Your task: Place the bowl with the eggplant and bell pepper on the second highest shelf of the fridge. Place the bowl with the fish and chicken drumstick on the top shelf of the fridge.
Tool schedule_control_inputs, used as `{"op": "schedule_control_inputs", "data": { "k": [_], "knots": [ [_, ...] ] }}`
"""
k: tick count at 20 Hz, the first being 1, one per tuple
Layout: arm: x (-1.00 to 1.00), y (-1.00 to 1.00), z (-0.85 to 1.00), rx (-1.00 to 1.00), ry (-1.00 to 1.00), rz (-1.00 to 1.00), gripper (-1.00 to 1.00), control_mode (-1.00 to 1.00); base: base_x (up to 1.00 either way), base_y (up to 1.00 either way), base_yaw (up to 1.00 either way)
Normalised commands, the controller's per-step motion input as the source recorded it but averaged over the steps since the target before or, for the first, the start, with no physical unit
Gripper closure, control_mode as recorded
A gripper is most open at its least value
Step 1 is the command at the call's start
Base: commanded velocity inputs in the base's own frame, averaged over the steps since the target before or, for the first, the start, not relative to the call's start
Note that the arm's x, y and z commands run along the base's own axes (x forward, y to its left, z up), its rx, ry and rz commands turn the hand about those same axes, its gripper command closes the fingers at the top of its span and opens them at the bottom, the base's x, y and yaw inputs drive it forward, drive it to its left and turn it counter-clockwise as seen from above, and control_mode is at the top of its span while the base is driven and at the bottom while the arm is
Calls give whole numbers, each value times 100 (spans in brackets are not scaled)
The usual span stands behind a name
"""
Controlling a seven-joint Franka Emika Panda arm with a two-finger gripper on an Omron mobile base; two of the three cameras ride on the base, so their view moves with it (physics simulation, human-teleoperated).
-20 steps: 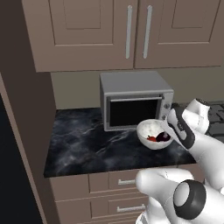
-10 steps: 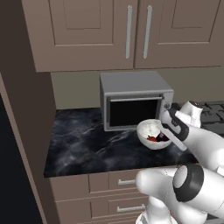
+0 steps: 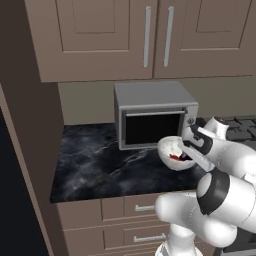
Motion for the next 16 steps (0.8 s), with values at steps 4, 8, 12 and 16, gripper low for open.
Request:
{"op": "schedule_control_inputs", "data": {
  "k": [4, 8, 12, 16],
  "knots": [
    [0, 0, -21, -2, 0, 1, 100, -100, 0, 0, 0],
    [0, 0, -2, 0, 0, 0, 100, -100, 0, 0, 0],
    [0, 4, 0, -2, 0, 2, 100, -100, 0, 0, 0],
    [-31, 1, 2, -1, -1, 2, 100, -100, 0, 0, 0]
  ]
}}
